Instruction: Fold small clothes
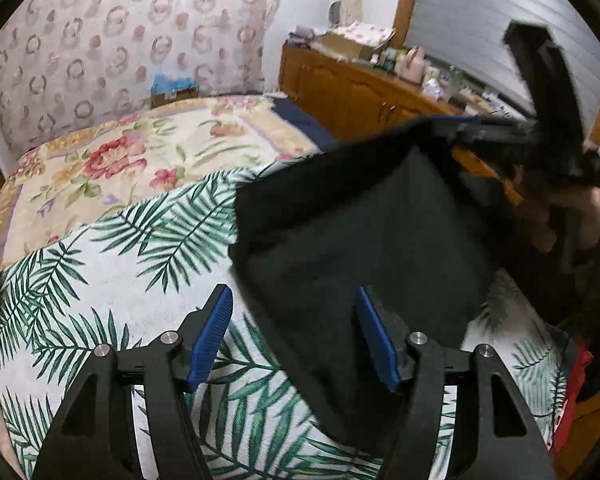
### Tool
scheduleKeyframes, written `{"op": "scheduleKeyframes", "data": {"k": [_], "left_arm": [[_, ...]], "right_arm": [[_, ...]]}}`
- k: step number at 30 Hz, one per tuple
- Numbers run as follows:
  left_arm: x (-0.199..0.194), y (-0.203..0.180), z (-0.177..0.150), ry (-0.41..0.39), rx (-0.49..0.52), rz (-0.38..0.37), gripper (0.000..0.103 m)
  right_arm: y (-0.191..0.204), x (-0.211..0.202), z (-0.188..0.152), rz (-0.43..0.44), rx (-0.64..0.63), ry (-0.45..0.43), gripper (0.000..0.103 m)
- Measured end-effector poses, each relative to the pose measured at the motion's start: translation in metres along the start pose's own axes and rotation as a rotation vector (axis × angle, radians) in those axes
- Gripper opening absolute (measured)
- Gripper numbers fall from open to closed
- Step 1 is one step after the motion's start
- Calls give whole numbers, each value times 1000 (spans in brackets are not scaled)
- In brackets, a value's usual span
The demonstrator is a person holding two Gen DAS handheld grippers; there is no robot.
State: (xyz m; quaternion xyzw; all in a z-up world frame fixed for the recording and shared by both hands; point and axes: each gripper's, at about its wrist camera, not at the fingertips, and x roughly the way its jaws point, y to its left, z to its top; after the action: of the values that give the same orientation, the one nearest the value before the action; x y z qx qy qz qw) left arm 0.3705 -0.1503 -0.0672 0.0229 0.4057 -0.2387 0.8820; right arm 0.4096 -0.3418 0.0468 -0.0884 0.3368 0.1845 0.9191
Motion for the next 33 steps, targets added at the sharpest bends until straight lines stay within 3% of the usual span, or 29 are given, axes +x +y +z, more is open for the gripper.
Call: {"op": "scheduleKeyframes", "data": {"k": [6,9,12,19,25,29,33], "left_arm": [[14,3,-6,42,-1,40,65],[13,2,-11,55,-8,38,65],[6,1,-13,40,-5,42,65],[10,2,-19,50,-14,40,65],[11,5,-18,38,-16,54,70],[11,4,-19,26,-17,59,73],[11,3,-20,26,-16,59,73]], "right_arm": [[9,2,1,-57,-39,31,57],[19,23,-1,24,-83,132,57],[29,31,-5,46,-115,170,57],[16,-14,-6,113,-5,81,57],[8,-58,-31,109,12,27,57],[15,-67,-53,129,21,46,57],[30,-61,-78,103,-54,116,56]]}}
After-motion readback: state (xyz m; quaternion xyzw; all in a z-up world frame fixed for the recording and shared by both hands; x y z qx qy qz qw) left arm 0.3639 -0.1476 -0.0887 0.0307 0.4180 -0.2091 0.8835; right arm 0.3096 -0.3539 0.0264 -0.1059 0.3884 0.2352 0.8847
